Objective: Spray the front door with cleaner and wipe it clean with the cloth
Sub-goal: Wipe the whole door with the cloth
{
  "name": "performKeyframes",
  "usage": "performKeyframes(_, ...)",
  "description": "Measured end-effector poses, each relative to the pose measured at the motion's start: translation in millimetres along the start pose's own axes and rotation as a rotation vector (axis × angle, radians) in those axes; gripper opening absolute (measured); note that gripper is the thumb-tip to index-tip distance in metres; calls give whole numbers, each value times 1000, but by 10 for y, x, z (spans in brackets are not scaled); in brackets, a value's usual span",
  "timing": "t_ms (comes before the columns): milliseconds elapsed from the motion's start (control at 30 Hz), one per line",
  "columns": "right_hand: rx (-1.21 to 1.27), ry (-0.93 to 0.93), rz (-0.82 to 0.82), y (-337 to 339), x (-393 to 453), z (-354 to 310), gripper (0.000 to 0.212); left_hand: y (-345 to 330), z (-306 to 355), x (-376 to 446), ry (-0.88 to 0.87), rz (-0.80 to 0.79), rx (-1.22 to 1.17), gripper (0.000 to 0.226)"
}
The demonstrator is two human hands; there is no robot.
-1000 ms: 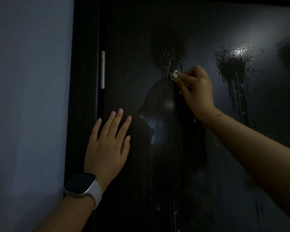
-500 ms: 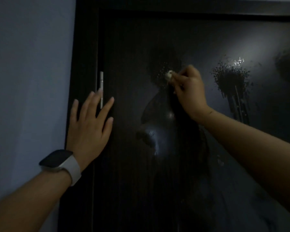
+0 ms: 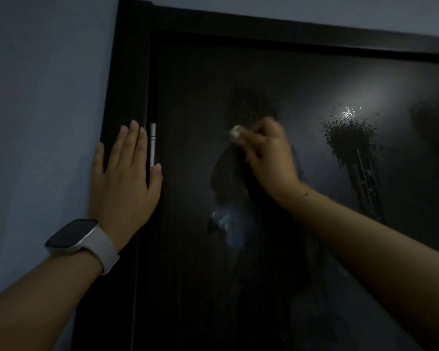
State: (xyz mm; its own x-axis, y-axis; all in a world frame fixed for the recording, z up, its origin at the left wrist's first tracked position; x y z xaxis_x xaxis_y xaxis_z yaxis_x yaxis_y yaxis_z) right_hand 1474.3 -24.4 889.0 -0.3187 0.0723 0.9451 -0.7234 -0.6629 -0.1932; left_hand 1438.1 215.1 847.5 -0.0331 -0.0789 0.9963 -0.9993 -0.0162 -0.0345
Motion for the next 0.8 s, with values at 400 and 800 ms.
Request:
performKeyframes(400,-144,-200,45,186,599,796,29,-52,-55,533,-76,-5,32,65)
performKeyframes(800,-103,-30,-31,-36,751,476,18,-13,-73,613,18,63,-60,70)
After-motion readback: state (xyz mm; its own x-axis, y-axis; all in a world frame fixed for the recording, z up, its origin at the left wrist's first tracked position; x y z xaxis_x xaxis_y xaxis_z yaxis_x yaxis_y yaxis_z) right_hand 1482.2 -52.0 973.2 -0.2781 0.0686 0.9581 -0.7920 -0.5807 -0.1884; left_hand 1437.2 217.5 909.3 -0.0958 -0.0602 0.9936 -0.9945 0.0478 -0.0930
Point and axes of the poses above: each hand's wrist, its own x-axis towards the middle knuckle, its own y-axis out of the back of the hand, z = x × y, the point moved 3 cm from there along x, towards the middle knuckle, and after that the axes turned 1 degree about -x, right-handed, at the moved point
